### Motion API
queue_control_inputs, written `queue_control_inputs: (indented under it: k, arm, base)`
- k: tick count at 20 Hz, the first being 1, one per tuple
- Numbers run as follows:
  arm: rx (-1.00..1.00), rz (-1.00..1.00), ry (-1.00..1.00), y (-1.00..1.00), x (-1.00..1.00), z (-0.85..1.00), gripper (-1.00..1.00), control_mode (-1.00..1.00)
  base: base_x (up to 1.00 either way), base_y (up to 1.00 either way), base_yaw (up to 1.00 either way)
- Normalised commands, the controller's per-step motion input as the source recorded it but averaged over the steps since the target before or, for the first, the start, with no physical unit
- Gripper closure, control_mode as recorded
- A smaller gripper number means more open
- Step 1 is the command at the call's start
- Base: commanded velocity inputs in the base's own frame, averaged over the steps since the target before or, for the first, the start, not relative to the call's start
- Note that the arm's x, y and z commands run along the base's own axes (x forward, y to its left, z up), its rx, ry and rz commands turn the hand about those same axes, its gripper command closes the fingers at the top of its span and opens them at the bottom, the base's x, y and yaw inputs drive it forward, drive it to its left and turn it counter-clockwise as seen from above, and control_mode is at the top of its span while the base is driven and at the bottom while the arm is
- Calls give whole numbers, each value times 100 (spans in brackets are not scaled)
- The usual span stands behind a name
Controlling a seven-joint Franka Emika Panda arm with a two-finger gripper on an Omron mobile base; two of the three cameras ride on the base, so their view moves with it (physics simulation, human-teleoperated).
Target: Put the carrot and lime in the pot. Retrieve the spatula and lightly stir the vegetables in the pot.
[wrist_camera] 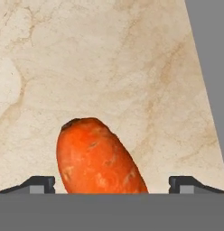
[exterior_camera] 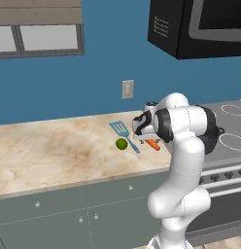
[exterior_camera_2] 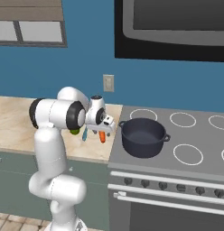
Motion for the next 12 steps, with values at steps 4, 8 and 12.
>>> queue_control_inputs:
  k: [4, 8, 12]
  arm:
    - [1, 0, 0, 0, 0, -24, -100, -100]
    - [0, 0, 0, -4, 0, -13, 100, -100]
    - [0, 0, 0, -15, -13, 2, 100, -100]
  base:
    - [0, 0, 0]
    - [0, 0, 0]
    - [0, 0, 0]
